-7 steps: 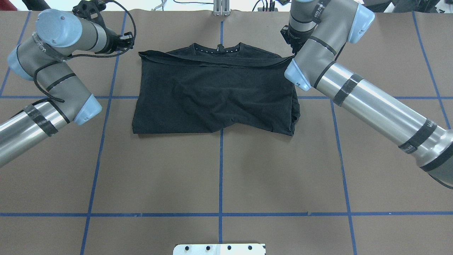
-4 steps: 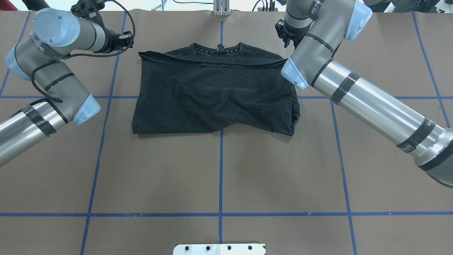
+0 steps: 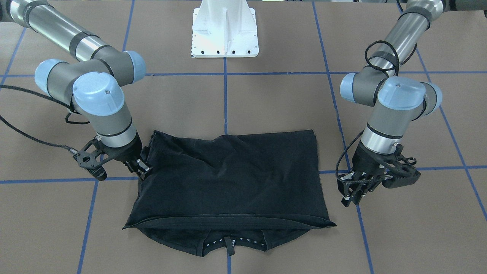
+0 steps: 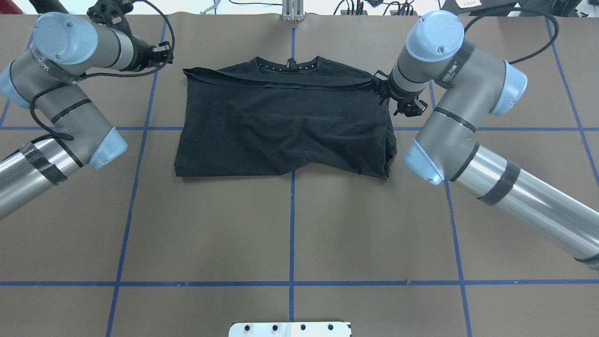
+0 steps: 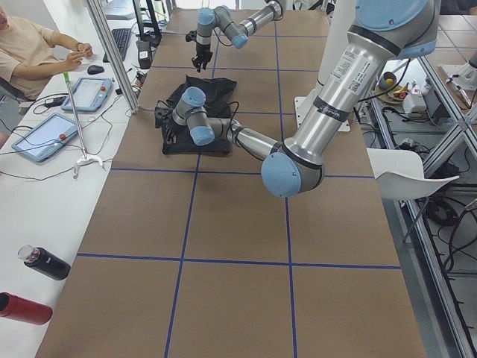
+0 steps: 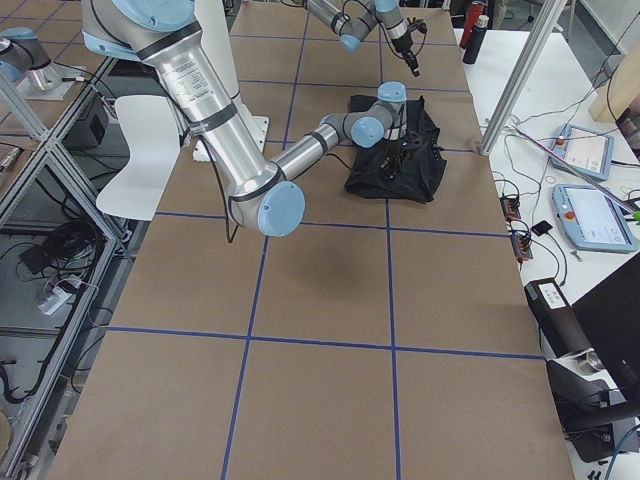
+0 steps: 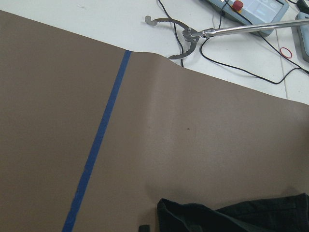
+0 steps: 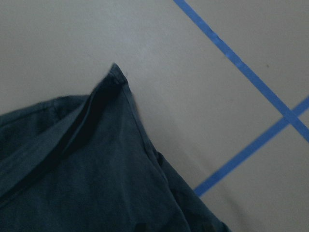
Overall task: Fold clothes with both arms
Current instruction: 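Move the right gripper down to the folded shirt's near corner and grasp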
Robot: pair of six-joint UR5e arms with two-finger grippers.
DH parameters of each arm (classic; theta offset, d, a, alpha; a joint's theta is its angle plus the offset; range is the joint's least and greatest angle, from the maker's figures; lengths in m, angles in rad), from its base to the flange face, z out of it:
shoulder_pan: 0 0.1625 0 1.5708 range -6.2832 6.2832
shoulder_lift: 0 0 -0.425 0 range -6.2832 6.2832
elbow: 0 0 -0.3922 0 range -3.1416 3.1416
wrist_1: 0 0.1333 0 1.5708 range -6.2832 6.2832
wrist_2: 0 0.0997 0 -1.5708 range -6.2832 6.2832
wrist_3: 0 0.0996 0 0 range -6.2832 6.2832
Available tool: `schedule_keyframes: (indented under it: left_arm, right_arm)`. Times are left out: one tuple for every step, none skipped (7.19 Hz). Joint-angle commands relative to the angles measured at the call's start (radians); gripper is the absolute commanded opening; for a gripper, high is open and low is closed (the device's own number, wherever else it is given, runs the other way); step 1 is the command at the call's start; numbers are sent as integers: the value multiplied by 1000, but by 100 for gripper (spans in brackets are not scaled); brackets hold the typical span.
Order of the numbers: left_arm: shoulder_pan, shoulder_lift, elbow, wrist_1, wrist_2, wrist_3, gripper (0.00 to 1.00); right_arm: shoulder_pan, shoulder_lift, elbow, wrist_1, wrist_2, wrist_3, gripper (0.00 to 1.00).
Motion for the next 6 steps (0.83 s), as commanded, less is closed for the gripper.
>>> schedule_keyframes:
  left_arm:
    - [-1, 8, -30, 6, 2, -2, 40]
    - [0, 26, -30, 4, 2, -1, 40]
    - [0, 28, -30, 4, 2, 1, 40]
    - [0, 28, -30, 4, 4, 1, 40]
    - [0, 28, -30, 4, 4, 1, 40]
    - [2, 28, -28, 3, 2, 1, 40]
  right_arm:
    - [-87, -88, 135, 2, -61, 114, 51]
    - [-130, -88, 139, 2, -104, 185, 51]
    - [-156, -99, 147, 2, -132, 214, 51]
    - [-172, -117, 150, 2, -147, 213, 51]
    - [-191, -121, 152, 2, -154, 213, 51]
    - [-222, -136, 153, 2, -184, 214, 51]
